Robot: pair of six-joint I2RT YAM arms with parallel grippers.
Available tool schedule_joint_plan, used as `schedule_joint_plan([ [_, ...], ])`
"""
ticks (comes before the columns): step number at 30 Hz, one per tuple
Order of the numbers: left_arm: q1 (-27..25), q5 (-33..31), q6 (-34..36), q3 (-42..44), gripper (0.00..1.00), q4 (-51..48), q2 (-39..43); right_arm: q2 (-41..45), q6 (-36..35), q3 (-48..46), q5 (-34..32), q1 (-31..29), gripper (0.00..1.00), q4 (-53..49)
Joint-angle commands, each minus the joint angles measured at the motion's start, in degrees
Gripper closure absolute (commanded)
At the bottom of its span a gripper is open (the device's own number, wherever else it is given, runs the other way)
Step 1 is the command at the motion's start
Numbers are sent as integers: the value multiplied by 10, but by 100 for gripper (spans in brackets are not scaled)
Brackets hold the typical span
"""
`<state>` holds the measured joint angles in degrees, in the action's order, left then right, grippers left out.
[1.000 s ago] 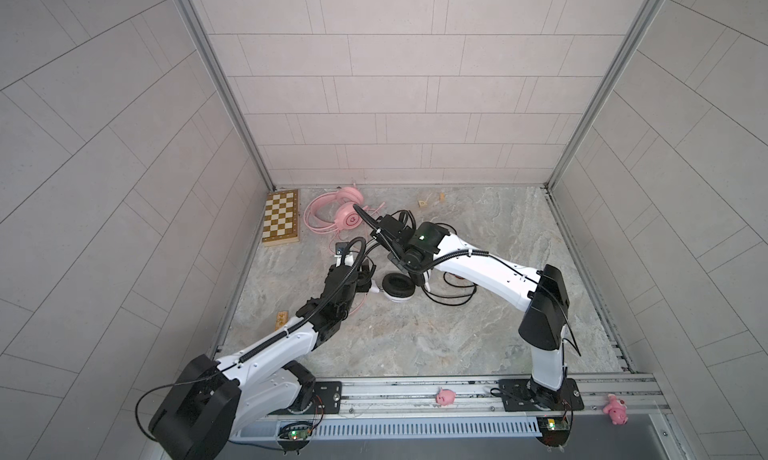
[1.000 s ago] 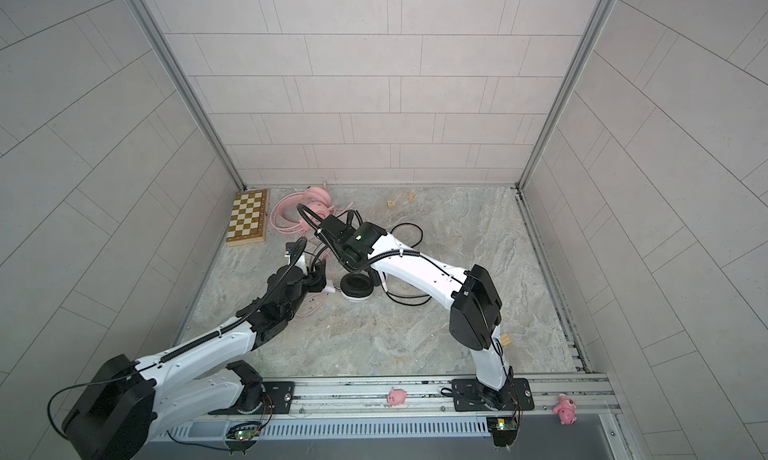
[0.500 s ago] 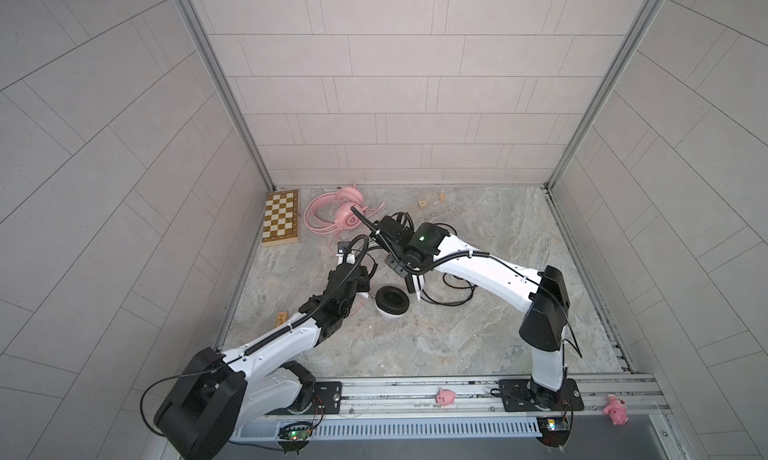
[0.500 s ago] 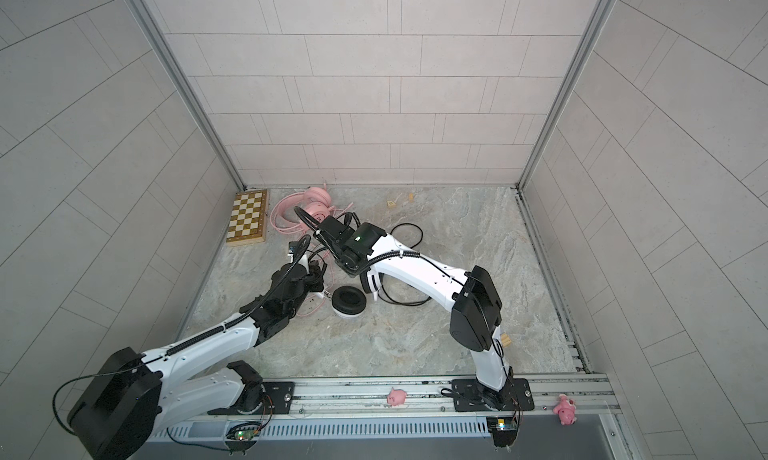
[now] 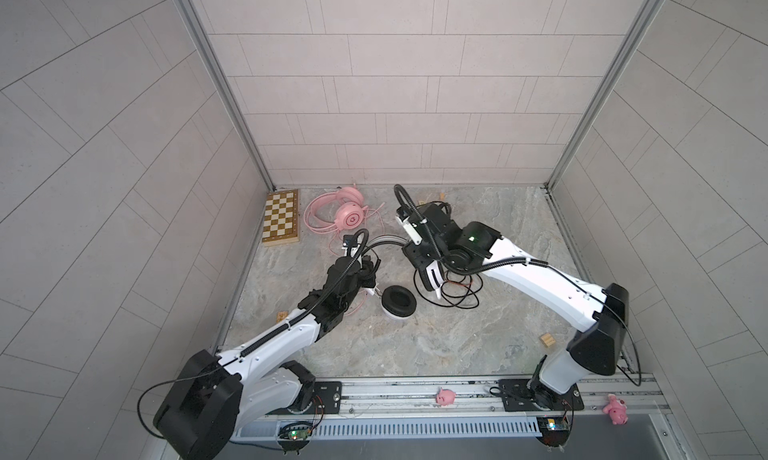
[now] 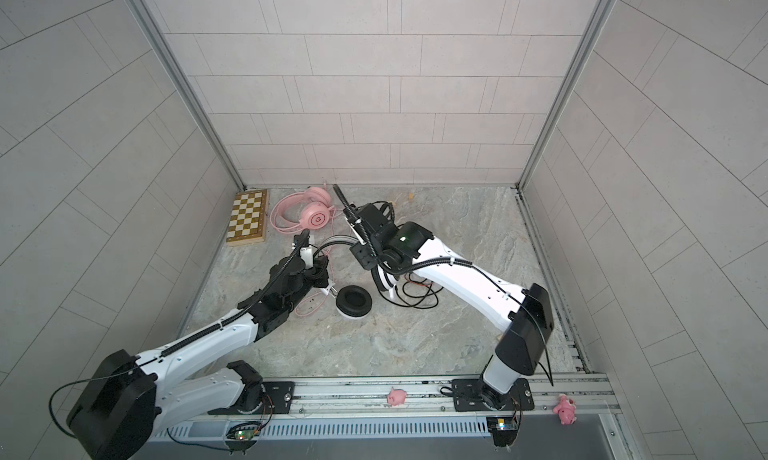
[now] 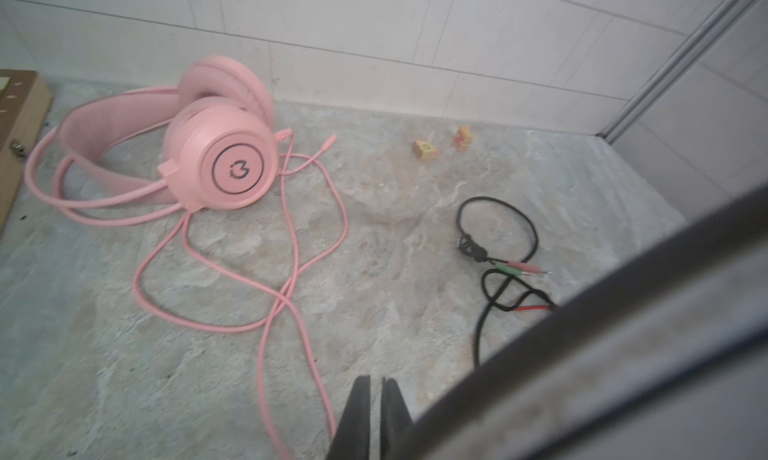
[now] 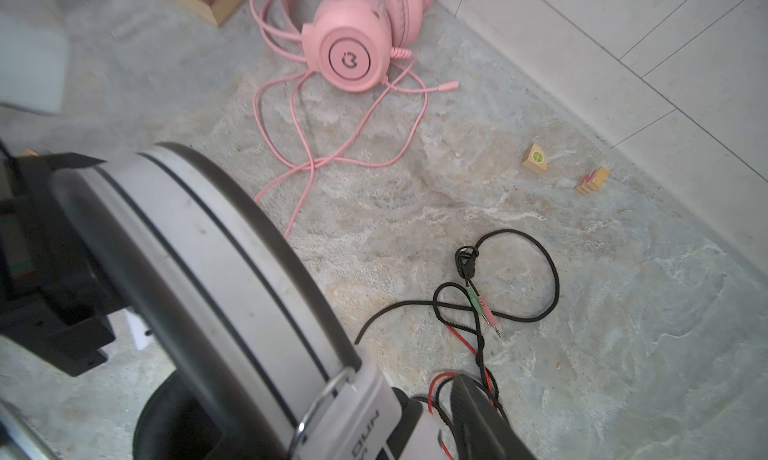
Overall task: Wrap the headphones
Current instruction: 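Grasp and lift the headset band with the left gripper while the right gripper releases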
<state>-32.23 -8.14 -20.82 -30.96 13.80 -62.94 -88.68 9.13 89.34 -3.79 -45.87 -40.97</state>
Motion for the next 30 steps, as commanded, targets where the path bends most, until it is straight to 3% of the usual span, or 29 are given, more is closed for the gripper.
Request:
schedule_joint_plan([
  [1,37,2,-58,-41,100,-85,7,104,26,-35,-4,89,35,19],
  [7,55,42,-89,-177,100,-255,-14,138,24,-44,109,178,33,18],
  [13,79,55,-46,-348,100,-411,-62,125,-20,-51,178,222,32,31],
  [19,222,252,-85,-510,100,-490,-137,133,-59,-112,199,228,29,93],
  [22,258,285,-95,-607,100,-513,-166,139,-40,-156,222,234,27,162],
  [26,295,344,-138,-713,100,-502,-210,112,-14,-184,309,237,26,232],
  [30,324,433,-212,-783,100,-457,-257,60,27,-201,379,230,15,288],
])
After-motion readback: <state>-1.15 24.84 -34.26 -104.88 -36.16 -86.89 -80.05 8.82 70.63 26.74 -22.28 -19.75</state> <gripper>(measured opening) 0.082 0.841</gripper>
